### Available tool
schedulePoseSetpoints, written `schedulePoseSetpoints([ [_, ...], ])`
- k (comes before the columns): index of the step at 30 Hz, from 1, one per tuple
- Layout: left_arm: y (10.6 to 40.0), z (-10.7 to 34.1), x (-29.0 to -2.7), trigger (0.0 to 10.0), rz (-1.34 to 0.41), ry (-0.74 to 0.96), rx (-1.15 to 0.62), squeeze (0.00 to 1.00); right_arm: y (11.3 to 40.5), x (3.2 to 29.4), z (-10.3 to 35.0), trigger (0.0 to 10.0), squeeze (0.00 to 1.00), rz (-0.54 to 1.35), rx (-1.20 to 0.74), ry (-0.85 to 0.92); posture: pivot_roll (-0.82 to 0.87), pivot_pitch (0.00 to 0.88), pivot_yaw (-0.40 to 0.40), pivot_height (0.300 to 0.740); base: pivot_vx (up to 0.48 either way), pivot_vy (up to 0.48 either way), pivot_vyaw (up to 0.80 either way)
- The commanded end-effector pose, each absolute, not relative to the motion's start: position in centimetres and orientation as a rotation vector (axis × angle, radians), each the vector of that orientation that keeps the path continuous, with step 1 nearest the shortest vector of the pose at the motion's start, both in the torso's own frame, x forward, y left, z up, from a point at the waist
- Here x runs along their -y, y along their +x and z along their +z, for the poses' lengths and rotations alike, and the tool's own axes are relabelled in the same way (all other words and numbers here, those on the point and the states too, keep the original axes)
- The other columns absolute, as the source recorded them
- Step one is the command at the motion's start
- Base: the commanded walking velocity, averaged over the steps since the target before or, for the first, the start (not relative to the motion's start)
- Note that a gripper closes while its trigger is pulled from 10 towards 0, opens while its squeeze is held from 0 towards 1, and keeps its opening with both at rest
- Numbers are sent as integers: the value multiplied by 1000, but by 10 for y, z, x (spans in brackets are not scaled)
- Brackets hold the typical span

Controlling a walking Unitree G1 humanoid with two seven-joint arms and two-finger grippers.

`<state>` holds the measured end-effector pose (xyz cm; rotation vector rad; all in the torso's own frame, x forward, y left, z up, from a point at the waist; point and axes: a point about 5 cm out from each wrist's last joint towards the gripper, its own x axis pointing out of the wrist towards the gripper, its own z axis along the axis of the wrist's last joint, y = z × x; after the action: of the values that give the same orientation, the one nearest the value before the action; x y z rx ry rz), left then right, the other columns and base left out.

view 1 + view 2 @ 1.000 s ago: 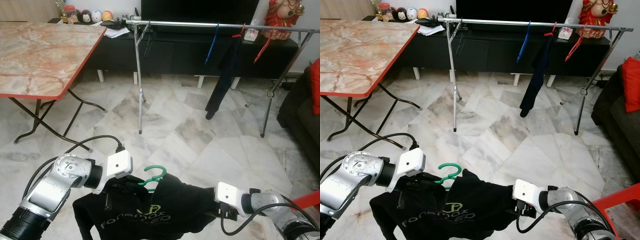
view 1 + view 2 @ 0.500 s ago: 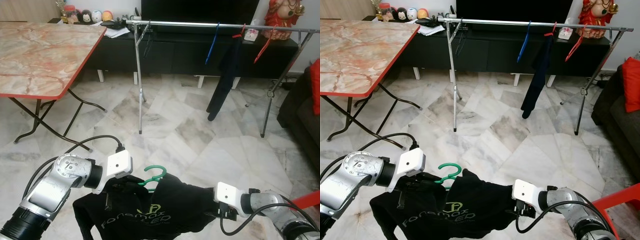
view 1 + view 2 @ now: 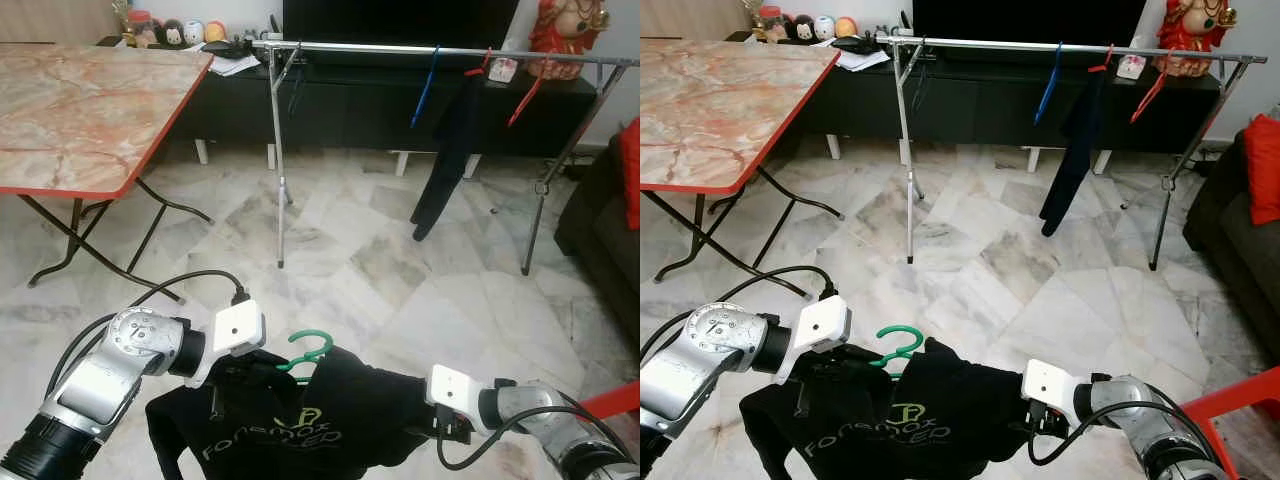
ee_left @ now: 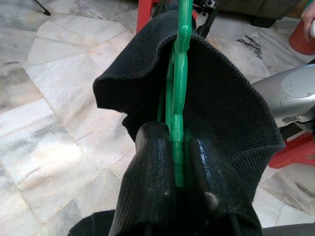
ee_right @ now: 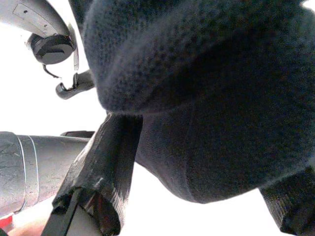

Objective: Hang hanger

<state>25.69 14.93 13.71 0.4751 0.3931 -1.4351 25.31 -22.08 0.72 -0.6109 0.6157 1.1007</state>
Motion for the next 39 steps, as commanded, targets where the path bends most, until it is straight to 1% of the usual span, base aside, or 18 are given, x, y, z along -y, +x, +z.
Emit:
schedulePoseSetpoints([
  [1,257,143,-148,10000,-1447,484,-362,0,255,226,10,10000,1000,1081,-624,-612,-45,20,-75,740,0,0,0],
  [14,255,128,-160,10000,-1418,540,-441,0,254,230,9,10000,1000,1082,-644,-655,-45,23,-75,740,0,0,0],
  [15,256,125,-161,10000,-1409,547,-453,0,254,230,9,10000,522,1080,-644,-658,-46,26,-78,740,0,0,0],
  [16,256,121,-165,10000,-1396,561,-474,0,255,230,9,10000,0,1079,-645,-661,-46,26,-78,740,0,0,0],
  [21,256,112,-171,10000,-1365,566,-507,0,256,231,11,10000,0,1073,-642,-668,-48,27,-79,740,0,0,0],
  [23,258,106,-174,10000,-1331,562,-510,0,257,232,11,10000,0,1056,-640,-671,-48,26,-80,740,0,0,0],
  [25,262,99,-179,10000,-1261,537,-506,0,260,234,12,10000,0,996,-637,-649,-48,26,-80,740,0,0,0],
  [26,269,91,-184,10000,-1167,518,-478,0,264,234,12,10000,0,907,-610,-587,-47,25,-84,740,0,0,0],
  [27,269,91,-184,10000,-1167,518,-478,0,264,234,12,10000,0,907,-610,-587,-47,25,-84,740,0,0,0],
  [28,273,86,-188,10000,-1097,504,-464,0,266,232,11,10000,0,833,-586,-525,-49,25,-84,740,0,0,0],
  [29,275,82,-190,10000,-1062,499,-459,0,267,230,9,10000,0,786,-583,-482,-49,25,-84,740,0,0,0],
  [31,278,72,-195,10000,-971,488,-448,0,266,228,1,10000,0,666,-595,-421,-46,25,-84,740,0,0,0],
  [34,279,57,-199,10000,-854,441,-450,0,261,226,-12,10000,0,487,-622,-307,-44,27,-79,740,0,0,0],
  [35,278,48,-202,10000,-792,405,-452,0,257,226,-19,10000,0,366,-641,-226,-45,27,-76,740,0,0,0],
  [36,277,45,-202,10000,-775,391,-452,0,256,226,-21,10000,0,322,-648,-198,-45,27,-76,740,0,0,0],
  [37,275,36,-204,10000,-716,366,-462,0,249,228,-29,10000,0,192,-680,-124,-47,29,-74,740,0,0,0],
  [39,273,29,-205,10000,-668,341,-466,0,244,228,-34,10000,0,113,-698,-75,-46,29,-73,740,0,0,0],
])
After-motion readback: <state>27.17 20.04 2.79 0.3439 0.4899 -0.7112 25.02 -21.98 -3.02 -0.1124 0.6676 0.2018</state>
